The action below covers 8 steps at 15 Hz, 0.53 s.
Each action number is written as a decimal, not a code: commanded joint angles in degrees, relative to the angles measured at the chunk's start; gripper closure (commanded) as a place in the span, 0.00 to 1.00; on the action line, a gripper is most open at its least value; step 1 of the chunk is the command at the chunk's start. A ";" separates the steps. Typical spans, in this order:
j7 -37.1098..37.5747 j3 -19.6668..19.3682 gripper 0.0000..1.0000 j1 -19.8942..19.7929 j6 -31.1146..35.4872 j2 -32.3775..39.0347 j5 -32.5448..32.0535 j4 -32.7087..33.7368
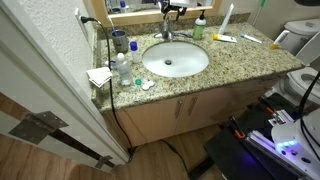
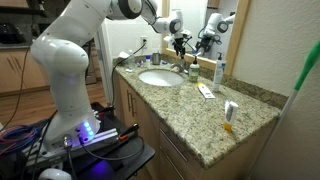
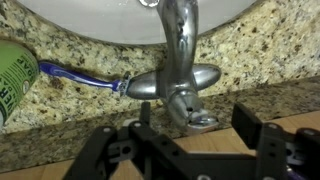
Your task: Pick up the pump bottle and place it upright, close the faucet, move the white and blue tube to the left side of the counter
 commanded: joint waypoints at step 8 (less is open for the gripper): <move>-0.12 -0.80 0.95 0.30 -0.56 0.71 0.36 2.73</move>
